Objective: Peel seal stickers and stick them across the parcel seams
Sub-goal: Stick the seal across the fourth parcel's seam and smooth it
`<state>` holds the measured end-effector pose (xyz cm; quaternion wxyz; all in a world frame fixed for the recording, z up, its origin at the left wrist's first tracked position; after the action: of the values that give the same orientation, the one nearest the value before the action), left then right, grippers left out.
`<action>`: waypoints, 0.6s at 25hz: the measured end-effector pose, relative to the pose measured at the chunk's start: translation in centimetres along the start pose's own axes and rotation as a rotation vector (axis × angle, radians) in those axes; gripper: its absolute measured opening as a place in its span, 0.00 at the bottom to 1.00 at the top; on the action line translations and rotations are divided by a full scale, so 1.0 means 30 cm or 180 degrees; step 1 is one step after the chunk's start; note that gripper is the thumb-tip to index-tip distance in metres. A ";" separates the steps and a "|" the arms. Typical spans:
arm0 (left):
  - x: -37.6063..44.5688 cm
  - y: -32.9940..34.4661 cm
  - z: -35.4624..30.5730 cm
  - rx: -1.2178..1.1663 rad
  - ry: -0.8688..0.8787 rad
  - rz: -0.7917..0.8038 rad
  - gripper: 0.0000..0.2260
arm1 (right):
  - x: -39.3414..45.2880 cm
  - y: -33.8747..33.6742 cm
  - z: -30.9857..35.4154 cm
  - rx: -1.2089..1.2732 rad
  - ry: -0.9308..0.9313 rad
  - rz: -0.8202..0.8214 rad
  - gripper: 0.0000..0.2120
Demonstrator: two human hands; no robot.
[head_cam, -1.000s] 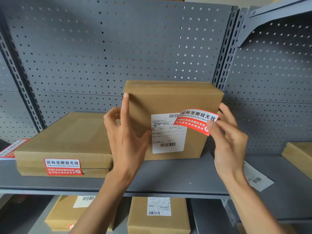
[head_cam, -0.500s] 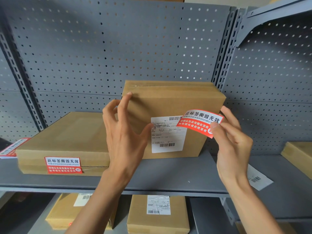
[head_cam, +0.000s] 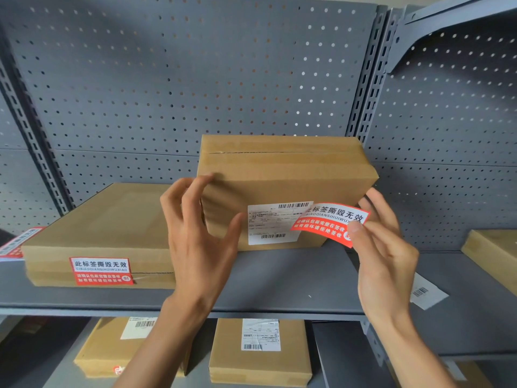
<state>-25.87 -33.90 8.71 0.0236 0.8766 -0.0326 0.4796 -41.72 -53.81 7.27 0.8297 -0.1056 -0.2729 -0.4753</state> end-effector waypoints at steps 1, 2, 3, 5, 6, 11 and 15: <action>-0.008 -0.004 0.000 -0.0027 0.0007 0.0000 0.36 | -0.007 -0.006 -0.001 0.0004 0.0025 -0.0013 0.11; -0.016 -0.008 -0.002 -0.0045 0.0019 -0.0010 0.36 | -0.013 -0.014 -0.002 0.0009 0.0049 -0.0025 0.11; -0.022 -0.010 -0.006 -0.0048 0.0057 -0.0020 0.35 | -0.016 -0.024 -0.004 0.0021 0.0077 -0.0038 0.10; -0.030 -0.011 -0.024 0.0043 0.0210 0.0011 0.33 | -0.026 -0.044 -0.004 -0.0010 0.0110 -0.0058 0.08; -0.031 -0.009 -0.033 0.0136 0.0282 0.0077 0.33 | -0.034 -0.052 0.002 -0.0039 0.0114 -0.0056 0.07; -0.013 -0.011 -0.064 0.0658 0.0475 0.0548 0.34 | -0.064 -0.084 0.027 -0.0031 0.0162 0.0092 0.08; -0.012 -0.001 -0.070 0.0850 0.0670 0.0701 0.31 | -0.076 -0.101 0.036 -0.0203 0.0203 0.0176 0.10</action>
<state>-27.81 -33.70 9.55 -0.1421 0.8081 -0.0618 0.5683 -45.56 -53.26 6.64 0.8471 -0.1243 -0.2280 -0.4637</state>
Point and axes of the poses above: each hand's wrist, its own x-axis towards the middle knuckle, its own y-axis out of the palm, z = x × y, the point moved 5 cm from there along x, towards the middle knuckle, and after that the axes turned 13 degrees about -x, right-handed, at the moved point
